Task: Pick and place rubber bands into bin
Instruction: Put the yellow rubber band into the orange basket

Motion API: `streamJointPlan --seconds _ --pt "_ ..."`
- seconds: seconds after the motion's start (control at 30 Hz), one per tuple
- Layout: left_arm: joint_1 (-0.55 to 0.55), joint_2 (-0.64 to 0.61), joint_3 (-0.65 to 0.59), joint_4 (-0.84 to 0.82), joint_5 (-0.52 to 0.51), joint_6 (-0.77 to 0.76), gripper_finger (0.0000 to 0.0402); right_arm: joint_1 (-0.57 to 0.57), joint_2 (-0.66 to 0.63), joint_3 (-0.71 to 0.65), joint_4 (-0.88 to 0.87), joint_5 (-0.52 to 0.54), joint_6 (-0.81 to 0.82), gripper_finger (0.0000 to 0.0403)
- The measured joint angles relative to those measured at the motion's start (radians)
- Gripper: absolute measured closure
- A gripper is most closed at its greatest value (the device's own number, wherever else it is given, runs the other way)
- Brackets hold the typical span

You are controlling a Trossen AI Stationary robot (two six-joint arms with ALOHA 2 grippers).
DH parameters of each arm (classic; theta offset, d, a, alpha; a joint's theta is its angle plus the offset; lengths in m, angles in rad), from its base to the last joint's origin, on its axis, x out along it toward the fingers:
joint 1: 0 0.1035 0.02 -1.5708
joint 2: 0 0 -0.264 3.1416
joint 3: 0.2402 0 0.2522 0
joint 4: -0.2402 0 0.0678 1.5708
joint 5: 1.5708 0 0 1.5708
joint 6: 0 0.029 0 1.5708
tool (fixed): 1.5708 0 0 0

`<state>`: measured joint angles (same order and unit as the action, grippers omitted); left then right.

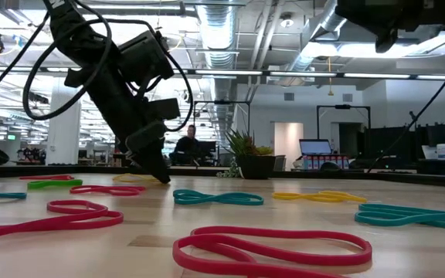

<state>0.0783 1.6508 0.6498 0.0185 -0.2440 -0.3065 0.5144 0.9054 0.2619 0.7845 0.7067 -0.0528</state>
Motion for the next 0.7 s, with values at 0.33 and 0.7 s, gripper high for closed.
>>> streamJointPlan --seconds 0.33,0.7 --pt "0.007 -0.092 0.057 0.028 0.119 0.055 0.0400 -0.087 0.128 0.000 -0.009 -0.001 0.001 0.0328" --pt "0.006 -0.191 0.292 0.053 0.518 0.203 0.0401 -0.201 0.262 0.026 0.097 -0.236 0.003 0.0320"
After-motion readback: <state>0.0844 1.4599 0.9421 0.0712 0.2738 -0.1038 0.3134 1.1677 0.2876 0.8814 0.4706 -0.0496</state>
